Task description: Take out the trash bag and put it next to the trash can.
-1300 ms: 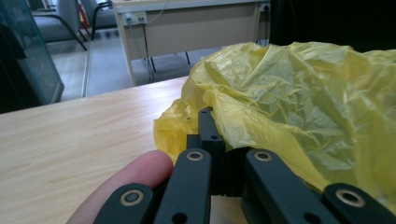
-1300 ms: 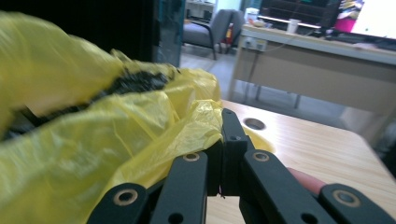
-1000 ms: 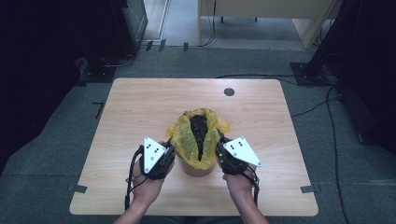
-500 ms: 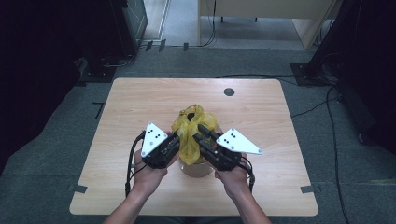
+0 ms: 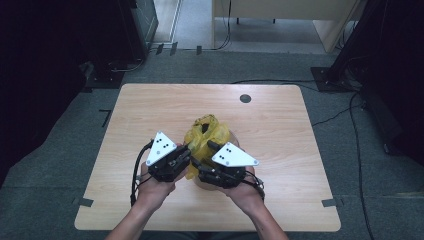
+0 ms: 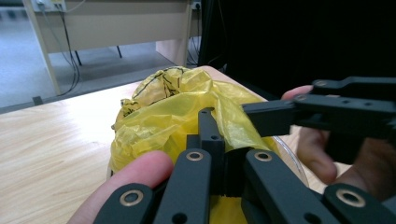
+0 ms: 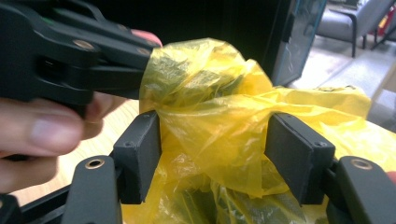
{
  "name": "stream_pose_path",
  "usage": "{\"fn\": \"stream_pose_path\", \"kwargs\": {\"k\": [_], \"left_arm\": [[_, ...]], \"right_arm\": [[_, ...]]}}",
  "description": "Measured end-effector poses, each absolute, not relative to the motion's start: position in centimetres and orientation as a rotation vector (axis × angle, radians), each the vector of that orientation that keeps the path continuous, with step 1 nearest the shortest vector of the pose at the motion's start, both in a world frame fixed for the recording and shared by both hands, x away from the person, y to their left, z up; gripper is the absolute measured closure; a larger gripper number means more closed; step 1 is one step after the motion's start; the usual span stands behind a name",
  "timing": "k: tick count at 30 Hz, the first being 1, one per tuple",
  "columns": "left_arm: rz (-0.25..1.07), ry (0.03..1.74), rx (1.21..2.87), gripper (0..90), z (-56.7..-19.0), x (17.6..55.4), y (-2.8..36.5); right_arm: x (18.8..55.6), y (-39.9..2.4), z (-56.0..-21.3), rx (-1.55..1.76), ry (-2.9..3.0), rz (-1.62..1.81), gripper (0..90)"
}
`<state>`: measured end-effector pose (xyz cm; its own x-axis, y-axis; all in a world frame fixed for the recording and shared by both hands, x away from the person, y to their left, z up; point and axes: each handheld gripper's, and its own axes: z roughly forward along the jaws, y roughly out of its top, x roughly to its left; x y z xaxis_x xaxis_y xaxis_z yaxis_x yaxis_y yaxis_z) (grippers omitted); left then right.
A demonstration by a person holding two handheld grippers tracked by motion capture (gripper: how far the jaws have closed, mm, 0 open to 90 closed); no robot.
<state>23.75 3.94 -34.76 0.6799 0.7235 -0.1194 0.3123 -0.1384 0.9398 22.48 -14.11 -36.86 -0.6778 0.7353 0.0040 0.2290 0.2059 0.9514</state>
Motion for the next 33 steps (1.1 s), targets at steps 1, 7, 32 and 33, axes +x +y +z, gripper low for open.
{"fn": "stream_pose_path", "kwargs": {"k": [1, 7, 32, 33], "left_arm": [[0.433, 0.838, 1.728, 90.0, -34.8, 23.7, 4.0], [0.411, 0.829, 1.727, 90.0, -34.8, 23.4, 4.1], [0.56, 0.912, 1.743, 34.8, -35.8, 23.2, 6.1], [0.555, 0.916, 1.744, 34.6, -35.9, 23.3, 6.2]], "right_arm": [[22.5, -13.8, -36.9, 0.896, 2.04, 1.465, 37.8], [22.8, -12.5, -37.5, 0.914, 2.04, 1.41, 57.0], [22.3, -13.7, -37.0, 0.996, 1.821, 1.39, 88.4], [22.4, -13.9, -36.9, 1.005, 1.811, 1.394, 88.5]]}}
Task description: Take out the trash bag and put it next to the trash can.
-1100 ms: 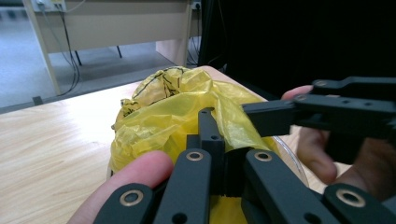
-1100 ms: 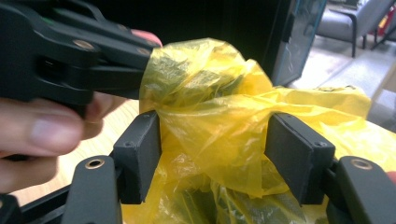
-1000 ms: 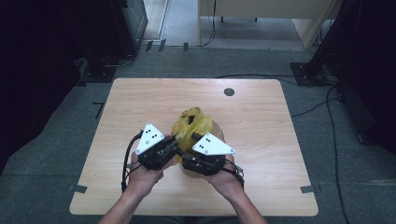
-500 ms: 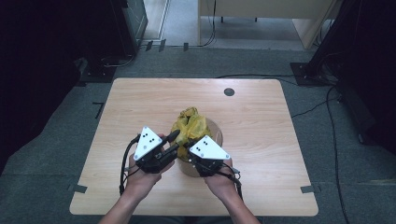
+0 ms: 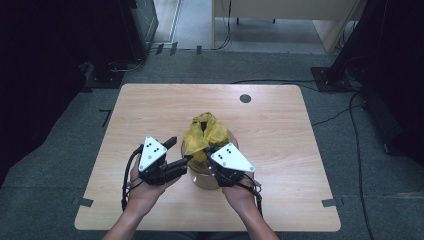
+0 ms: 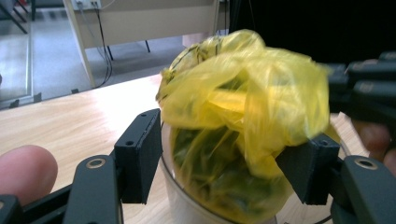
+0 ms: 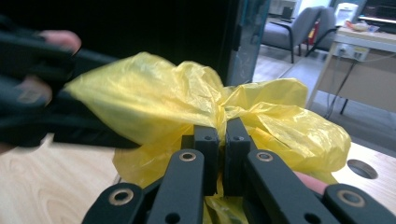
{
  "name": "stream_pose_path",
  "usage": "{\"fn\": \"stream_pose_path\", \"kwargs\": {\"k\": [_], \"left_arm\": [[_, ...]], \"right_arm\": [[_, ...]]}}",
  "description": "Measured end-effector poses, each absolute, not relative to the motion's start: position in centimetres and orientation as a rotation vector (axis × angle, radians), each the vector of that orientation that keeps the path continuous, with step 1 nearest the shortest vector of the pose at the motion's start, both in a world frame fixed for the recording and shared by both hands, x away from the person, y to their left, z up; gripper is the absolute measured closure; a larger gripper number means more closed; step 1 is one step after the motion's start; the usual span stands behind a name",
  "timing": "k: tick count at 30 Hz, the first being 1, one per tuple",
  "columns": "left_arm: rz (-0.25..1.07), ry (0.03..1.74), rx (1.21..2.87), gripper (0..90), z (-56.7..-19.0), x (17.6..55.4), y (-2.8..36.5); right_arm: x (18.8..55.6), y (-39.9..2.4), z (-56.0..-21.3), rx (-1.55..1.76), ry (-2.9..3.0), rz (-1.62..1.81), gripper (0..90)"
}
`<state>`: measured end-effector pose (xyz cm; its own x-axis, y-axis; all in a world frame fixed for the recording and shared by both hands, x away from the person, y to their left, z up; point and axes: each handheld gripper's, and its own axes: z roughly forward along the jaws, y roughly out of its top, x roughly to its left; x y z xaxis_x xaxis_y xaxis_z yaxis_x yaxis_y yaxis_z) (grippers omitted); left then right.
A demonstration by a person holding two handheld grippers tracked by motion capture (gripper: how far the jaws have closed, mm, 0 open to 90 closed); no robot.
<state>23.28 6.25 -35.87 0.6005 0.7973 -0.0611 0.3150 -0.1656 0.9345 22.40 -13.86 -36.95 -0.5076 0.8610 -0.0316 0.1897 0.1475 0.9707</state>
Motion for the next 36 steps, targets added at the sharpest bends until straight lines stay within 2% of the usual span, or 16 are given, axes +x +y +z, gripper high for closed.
{"fn": "stream_pose_path", "kwargs": {"k": [11, 17, 26, 31, 34, 36], "left_arm": [[0.501, 0.931, 1.693, 27.4, -37.2, 23.2, 8.9], [0.534, 1.0, 1.675, 25.9, -38.3, 23.5, 11.3], [0.58, 1.175, 1.705, 20.9, -43.1, 24.1, 14.7], [0.651, 1.282, 1.748, 17.4, -46.3, 24.6, 16.2], [0.658, 1.325, 1.762, 11.7, -48.2, 24.8, 17.2], [0.682, 1.357, 1.79, 11.2, -49.3, 25.0, 17.8]], "right_arm": [[22.7, -14.4, -36.0, 1.022, 1.716, 1.422, 88.8], [22.6, -15.0, -35.2, 1.02, 1.667, 1.456, 88.8], [22.5, -15.2, -34.3, 1.012, 1.63, 1.48, 88.8], [22.4, -15.3, -33.9, 0.989, 1.61, 1.49, 88.8], [22.2, -15.4, -33.6, 0.977, 1.591, 1.5, 88.7], [22.2, -15.5, -33.4, 0.973, 1.584, 1.501, 88.7]]}}
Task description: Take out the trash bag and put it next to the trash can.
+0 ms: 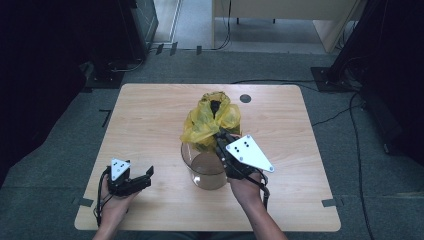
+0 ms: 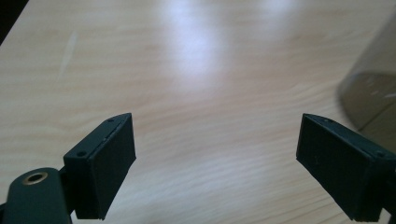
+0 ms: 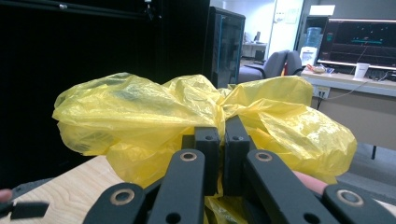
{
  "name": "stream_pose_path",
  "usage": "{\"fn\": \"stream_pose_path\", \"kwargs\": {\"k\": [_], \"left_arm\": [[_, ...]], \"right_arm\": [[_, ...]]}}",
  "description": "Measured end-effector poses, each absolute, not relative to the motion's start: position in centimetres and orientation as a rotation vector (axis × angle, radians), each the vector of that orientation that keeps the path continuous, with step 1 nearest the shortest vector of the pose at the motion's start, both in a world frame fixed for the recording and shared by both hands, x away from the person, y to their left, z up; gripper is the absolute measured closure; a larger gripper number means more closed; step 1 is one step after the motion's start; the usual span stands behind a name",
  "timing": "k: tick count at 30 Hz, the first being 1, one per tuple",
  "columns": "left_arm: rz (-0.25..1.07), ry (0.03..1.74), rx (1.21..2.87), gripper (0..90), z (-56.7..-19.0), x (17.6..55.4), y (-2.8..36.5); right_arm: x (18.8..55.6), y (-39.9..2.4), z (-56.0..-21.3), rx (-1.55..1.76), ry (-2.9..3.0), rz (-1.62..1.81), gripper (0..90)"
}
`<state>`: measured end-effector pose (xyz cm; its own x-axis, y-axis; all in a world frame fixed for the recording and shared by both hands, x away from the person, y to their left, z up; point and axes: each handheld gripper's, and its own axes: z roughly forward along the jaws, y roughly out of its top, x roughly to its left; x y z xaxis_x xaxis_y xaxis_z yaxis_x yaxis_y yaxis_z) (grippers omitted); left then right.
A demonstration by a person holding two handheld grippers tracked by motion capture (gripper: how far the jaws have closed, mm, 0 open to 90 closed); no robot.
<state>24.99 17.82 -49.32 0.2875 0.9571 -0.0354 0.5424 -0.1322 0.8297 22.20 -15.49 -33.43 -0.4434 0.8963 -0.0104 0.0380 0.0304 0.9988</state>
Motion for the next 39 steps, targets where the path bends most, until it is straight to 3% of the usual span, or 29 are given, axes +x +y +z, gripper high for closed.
{"fn": "stream_pose_path", "kwargs": {"k": [9, 27, 39], "left_arm": [[0.646, 1.499, 1.858, 9.6, -51.7, 26.0, 19.1], [0.65, 1.495, 1.909, 9.8, -51.8, 25.9, 18.9], [0.649, 1.488, 1.909, 10.7, -51.8, 25.9, 18.9]], "right_arm": [[22.1, -16.1, -32.6, 0.973, 1.555, 1.511, 88.8], [21.7, -20.4, -30.5, 1.0, 1.44, 1.485, 88.7], [23.9, -24.5, -33.3, 1.13, 1.382, 1.361, 88.7]]}}
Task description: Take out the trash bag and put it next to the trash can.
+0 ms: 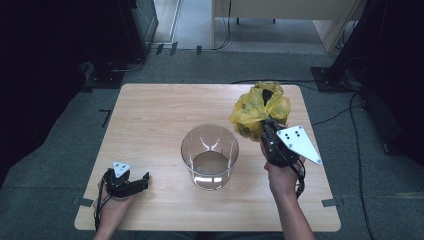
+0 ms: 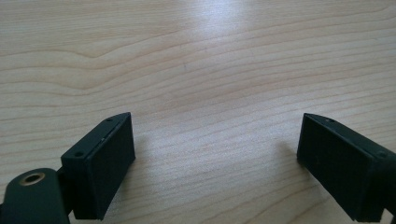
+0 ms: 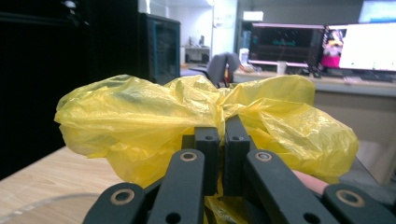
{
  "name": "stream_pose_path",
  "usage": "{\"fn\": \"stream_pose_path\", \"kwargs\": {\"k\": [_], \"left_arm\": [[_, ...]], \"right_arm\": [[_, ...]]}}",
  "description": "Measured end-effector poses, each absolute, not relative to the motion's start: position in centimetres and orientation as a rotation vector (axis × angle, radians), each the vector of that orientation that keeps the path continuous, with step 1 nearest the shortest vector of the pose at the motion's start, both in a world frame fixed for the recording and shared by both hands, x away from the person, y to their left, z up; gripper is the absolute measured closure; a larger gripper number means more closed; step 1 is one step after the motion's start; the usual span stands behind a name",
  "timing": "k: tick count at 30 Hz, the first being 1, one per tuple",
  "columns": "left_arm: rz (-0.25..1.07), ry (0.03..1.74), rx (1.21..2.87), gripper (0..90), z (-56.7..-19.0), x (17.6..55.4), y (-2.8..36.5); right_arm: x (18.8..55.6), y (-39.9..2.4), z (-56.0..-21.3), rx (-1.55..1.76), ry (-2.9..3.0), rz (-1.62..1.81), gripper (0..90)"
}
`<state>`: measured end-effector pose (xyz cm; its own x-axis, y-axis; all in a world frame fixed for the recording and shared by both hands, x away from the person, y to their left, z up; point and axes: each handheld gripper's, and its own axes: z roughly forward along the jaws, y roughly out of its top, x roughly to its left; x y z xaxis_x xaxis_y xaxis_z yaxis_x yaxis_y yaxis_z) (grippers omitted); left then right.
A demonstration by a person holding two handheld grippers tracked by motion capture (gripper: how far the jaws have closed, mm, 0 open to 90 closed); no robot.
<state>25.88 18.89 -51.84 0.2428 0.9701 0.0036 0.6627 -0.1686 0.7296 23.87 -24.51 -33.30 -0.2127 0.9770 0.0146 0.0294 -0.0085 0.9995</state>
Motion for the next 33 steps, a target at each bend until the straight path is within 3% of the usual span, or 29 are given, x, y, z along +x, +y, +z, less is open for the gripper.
{"fn": "stream_pose_path", "kwargs": {"k": [15, 24, 33], "left_arm": [[0.646, 1.475, 1.913, 12.3, -51.8, 25.8, 18.9], [0.645, 1.474, 1.913, 12.3, -51.8, 25.8, 18.8], [0.644, 1.47, 1.915, 12.3, -51.8, 25.8, 18.8]], "right_arm": [[29.4, -24.1, -41.4, 1.361, 1.475, 1.331, 88.7], [31.4, -22.0, -43.9, 1.306, 1.551, 1.359, 88.6], [31.4, -22.6, -45.9, 1.309, 1.618, 1.407, 84.4]]}}
